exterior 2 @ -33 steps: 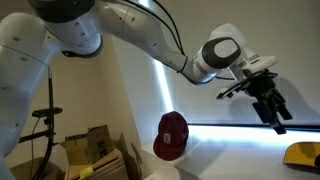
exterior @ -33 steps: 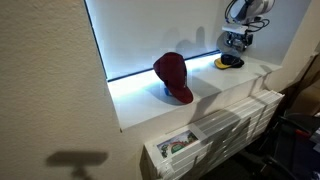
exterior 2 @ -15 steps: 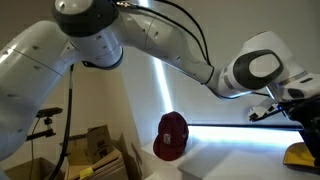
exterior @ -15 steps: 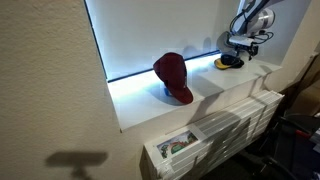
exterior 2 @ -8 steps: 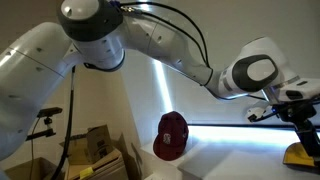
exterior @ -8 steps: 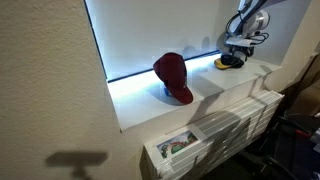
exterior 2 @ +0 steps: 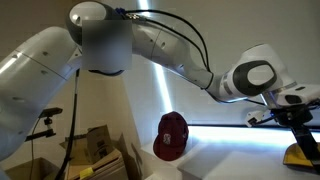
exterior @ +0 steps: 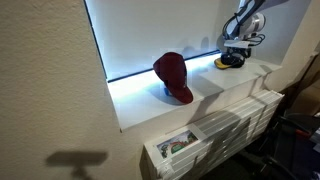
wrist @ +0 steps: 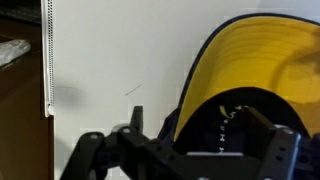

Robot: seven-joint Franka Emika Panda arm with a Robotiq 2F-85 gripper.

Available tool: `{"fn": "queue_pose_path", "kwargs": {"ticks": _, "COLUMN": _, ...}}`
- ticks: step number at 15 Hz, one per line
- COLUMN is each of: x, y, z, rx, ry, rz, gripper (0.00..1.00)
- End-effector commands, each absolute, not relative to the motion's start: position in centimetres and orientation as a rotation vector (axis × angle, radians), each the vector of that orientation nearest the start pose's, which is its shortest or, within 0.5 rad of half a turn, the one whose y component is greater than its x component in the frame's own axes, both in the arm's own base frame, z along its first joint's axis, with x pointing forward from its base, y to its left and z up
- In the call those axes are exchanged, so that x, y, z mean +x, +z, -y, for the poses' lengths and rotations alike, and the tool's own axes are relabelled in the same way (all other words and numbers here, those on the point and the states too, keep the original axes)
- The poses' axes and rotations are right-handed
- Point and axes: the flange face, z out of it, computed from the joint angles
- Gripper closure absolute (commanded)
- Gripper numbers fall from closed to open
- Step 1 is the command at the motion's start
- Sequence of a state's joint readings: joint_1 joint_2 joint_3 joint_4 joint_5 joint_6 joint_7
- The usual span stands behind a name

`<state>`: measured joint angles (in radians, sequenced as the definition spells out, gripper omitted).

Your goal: Place the black and yellow cap on top of the red cap

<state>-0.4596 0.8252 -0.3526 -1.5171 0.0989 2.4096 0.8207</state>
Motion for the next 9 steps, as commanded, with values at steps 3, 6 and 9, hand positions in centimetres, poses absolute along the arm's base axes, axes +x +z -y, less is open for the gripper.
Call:
{"fn": "queue_pose_path", "kwargs": {"ticks": 3, "x": 52.6, "y": 18.8, "z": 49.4, "rx": -2.277, "ry": -0.116, "rz": -2.462, "gripper": 0.00}}
{"fn": "queue_pose_path", "kwargs": {"ticks": 6, "x": 52.7, "y": 16.5, "z": 49.8, "rx": -2.263, "ry": -0.089, "rz": -2.523, "gripper": 0.00}}
{"fn": "queue_pose_path", "kwargs": {"ticks": 9, "x": 52.9, "y": 16.8, "z": 49.9, "rx": -2.246, "ry": -0.112, "rz": -2.527, "gripper": 0.28}}
